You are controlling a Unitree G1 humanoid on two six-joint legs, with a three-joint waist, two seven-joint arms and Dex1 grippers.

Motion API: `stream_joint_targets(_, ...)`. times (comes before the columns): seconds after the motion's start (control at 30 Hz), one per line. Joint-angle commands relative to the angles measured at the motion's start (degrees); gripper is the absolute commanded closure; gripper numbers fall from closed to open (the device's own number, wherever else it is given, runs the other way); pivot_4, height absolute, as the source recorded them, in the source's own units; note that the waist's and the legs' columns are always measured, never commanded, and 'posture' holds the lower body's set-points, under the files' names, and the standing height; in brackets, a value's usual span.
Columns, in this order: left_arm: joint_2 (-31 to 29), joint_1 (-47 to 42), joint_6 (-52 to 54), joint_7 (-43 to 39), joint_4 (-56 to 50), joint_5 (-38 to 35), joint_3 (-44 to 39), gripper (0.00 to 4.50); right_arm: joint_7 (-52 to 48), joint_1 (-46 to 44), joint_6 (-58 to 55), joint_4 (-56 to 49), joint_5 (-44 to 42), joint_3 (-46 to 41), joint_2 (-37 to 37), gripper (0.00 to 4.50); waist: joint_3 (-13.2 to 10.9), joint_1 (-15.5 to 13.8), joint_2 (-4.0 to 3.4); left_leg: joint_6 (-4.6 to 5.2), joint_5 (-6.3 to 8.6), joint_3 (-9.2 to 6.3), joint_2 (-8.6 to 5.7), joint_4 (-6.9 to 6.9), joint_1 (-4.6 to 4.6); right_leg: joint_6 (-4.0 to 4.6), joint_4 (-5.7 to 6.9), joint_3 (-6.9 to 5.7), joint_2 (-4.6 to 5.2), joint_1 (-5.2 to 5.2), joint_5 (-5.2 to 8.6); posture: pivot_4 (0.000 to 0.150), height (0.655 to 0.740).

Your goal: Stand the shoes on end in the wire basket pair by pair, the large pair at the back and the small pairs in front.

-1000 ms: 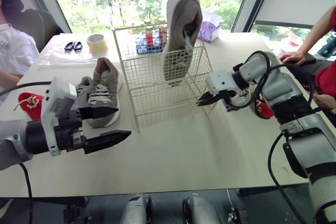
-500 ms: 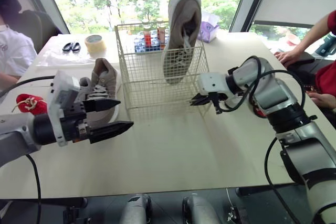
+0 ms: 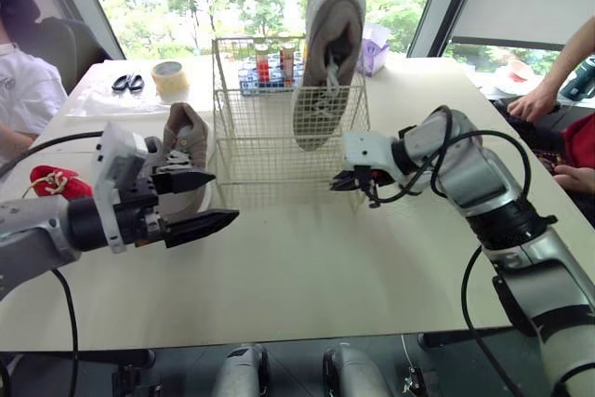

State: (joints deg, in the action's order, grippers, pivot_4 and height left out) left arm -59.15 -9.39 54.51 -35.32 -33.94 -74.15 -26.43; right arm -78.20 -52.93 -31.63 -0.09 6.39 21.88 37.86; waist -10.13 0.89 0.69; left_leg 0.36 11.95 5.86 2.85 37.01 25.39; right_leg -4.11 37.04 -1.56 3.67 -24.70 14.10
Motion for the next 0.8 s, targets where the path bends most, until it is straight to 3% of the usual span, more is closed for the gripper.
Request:
stream_joint_targets(0.03, 0.4, -1.4, -1.4, 0.3, -0.1, 0.5, 0.2, 0.00, 0.6, 1.2, 0.0, -2.3, -0.8, 0.3, 0.6, 4.49, 0.0, 0.0, 0.00, 0.00, 0.00, 0.00, 0.00, 0.00, 0.00, 0.00, 0.00, 0.00, 0.00, 0.00, 0.00, 0.150, 0.7351)
stream_joint_targets(0.17, 0.6, -2.0, -1.4, 0.5, 0.0, 0.7, 0.7, 0.00, 1.3, 1.4, 2.7, -1.6, -0.4, 0.4, 0.9, 4.49, 0.0, 0.0, 0.00, 0.01, 0.00, 0.01, 0.00, -0.01, 0.00, 0.00, -0.01, 0.00, -0.01, 0.00, 0.00, 0.150, 0.7351)
stream_joint_targets(0.27, 0.7, -1.8, -1.3, 0.3, 0.3, 0.9, 0.3, 0.00, 1.2, 1.4, 4.5, -1.2, -0.4, 0.2, 1.5, 3.50, 0.0, 0.0, 0.00, 0.01, 0.00, 0.01, -0.01, -0.01, 0.01, 0.01, -0.02, 0.00, -0.01, 0.00, 0.01, 0.150, 0.7351)
stream_joint_targets(0.4, -0.6, -0.1, -1.1, -1.9, 4.3, 2.6, -4.0, 0.00, -1.3, -0.9, -0.7, -4.7, -5.5, -4.0, 2.8, 1.72, 0.0, 0.0, -0.01, 0.02, 0.00, 0.02, -0.01, -0.01, 0.04, 0.00, -0.02, 0.01, -0.02, -0.03, 0.01, 0.150, 0.7351)
stream_joint_targets(0.53, -4.5, -1.4, -1.0, -3.9, 15.2, 7.2, -8.7, 0.00, -2.3, -5.1, -12.8, -8.1, -14.9, -11.7, 4.2, 1.72, 0.0, 0.0, -0.03, 0.02, -0.01, 0.02, 0.01, -0.01, 0.14, 0.00, 0.04, 0.00, -0.05, -0.19, 0.00, 0.150, 0.7351)
stream_joint_targets(0.63, -7.9, -9.5, -2.5, -2.2, 28.2, 12.0, -7.5, 0.00, -4.4, -5.9, -16.4, -10.2, -20.5, -16.6, 8.7, 1.72, 0.0, -0.4, -0.02, 0.01, 0.01, 0.01, 0.00, -0.04, 0.17, 0.01, -0.03, -0.04, -0.01, -0.27, 0.01, 0.150, 0.7351)
stream_joint_targets(0.73, -10.5, -23.7, -4.3, -0.6, 43.9, 22.4, 2.9, 0.00, -5.7, -5.8, -16.9, -10.7, -25.3, -20.5, 11.8, 1.72, 0.0, -1.1, 0.10, -0.11, 0.14, -0.01, -0.04, -0.03, 0.17, 0.08, -0.19, -0.12, 0.05, -0.41, 0.05, 0.150, 0.7351)
stream_joint_targets(0.8, -9.1, -37.7, -1.4, 0.2, 58.0, 32.6, 14.1, 0.00, -7.6, -4.7, -14.4, -11.3, -27.2, -21.2, 14.2, 1.72, 0.0, -1.5, 0.09, -0.08, 0.16, 0.08, -0.05, -0.01, 0.17, 0.08, -0.26, -0.10, 0.05, -0.37, 0.04, 0.150, 0.7351)
